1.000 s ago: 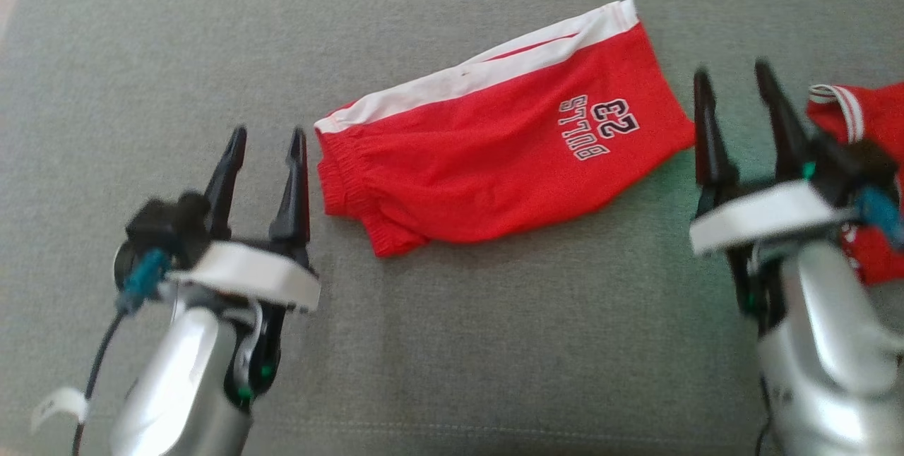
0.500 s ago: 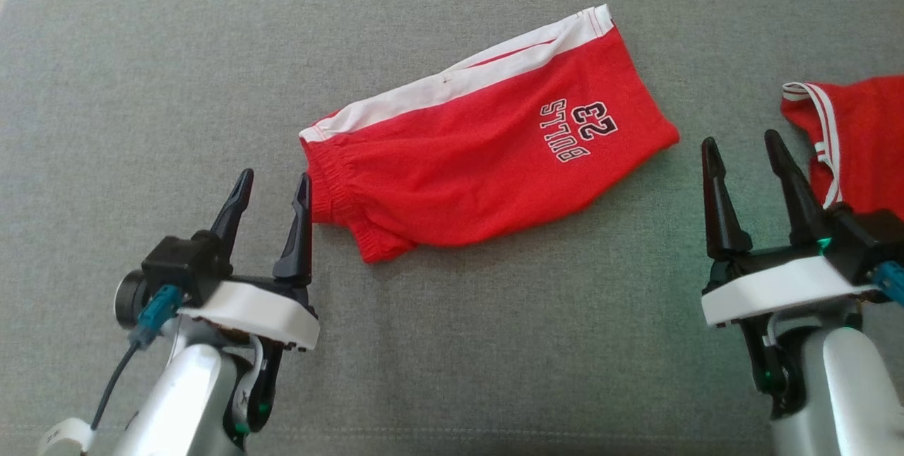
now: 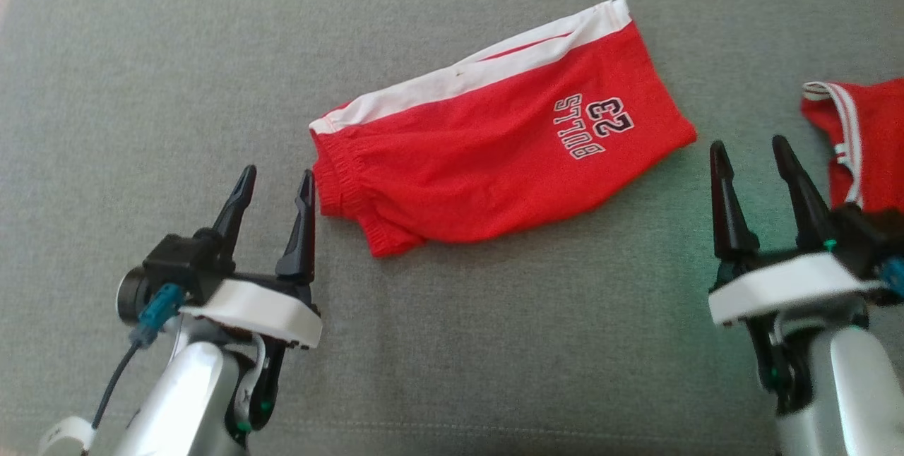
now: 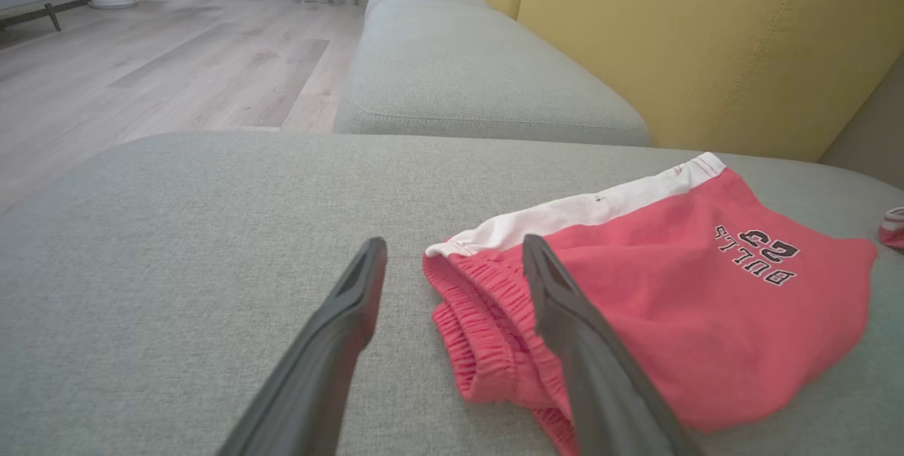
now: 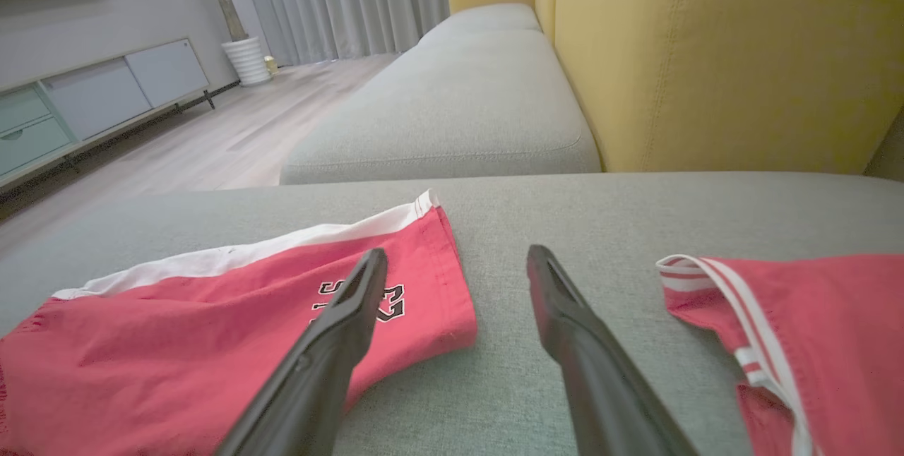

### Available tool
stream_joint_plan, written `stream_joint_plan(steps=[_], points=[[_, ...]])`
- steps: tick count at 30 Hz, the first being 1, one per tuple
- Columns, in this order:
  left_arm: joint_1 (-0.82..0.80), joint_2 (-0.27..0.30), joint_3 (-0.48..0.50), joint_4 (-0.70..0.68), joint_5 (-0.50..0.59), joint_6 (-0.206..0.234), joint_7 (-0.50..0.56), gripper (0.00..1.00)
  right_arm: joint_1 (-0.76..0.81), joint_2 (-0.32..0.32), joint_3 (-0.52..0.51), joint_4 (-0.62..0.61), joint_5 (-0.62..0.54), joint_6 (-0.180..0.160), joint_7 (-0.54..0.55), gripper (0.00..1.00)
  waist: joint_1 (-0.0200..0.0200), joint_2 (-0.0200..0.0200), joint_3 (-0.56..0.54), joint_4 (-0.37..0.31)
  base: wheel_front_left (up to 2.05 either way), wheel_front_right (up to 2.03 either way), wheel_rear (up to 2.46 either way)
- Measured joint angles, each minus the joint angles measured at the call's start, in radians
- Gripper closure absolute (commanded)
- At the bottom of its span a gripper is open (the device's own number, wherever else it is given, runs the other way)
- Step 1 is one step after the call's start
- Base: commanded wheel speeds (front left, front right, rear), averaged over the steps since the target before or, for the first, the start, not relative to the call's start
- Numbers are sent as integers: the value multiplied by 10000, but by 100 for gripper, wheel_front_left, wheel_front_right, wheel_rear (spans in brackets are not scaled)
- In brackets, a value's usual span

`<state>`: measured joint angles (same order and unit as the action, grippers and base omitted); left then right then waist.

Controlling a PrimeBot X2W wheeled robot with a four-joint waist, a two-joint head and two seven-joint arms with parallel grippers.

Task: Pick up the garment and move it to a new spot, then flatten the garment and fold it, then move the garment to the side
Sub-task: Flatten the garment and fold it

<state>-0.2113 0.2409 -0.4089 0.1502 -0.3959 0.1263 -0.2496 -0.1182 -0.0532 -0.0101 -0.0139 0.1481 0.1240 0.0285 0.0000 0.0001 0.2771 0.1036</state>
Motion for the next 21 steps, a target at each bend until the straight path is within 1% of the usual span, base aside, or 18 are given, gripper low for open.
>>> stream_joint_plan(steps=[3,8,9,10,14,19,20,21], points=[[-178,-36,-27,-2,0,-40,0,0,-810,-2,-21,846,-125,0,104,0,0,0,224,124,0,0,0],[-745,-249,-54,8,2,-209,0,0,-2566,-82,8,2984,-349,0,336,0,0,0,583,402,0,0,0],[-823,-305,-61,8,8,-213,0,0,-2784,-94,6,3369,-355,0,362,0,0,0,647,458,0,0,0],[-823,-305,-61,8,8,-213,0,0,-2784,-94,6,3369,-355,0,362,0,0,0,647,458,0,0,0],[-900,-506,-56,40,134,-307,0,0,-3187,-105,-130,4686,-579,2,932,0,0,0,837,676,0,0,0],[-900,-635,38,88,163,-397,0,0,-3428,-107,-94,4874,-508,0,1499,0,0,0,904,711,0,0,0],[-899,-644,75,94,165,-399,0,0,-3473,-107,-52,4878,-454,0,1651,32,0,0,905,684,0,0,0],[-899,-652,109,94,174,-405,0,0,-3498,-107,10,4863,-362,0,1735,100,0,0,906,651,0,0,0]])
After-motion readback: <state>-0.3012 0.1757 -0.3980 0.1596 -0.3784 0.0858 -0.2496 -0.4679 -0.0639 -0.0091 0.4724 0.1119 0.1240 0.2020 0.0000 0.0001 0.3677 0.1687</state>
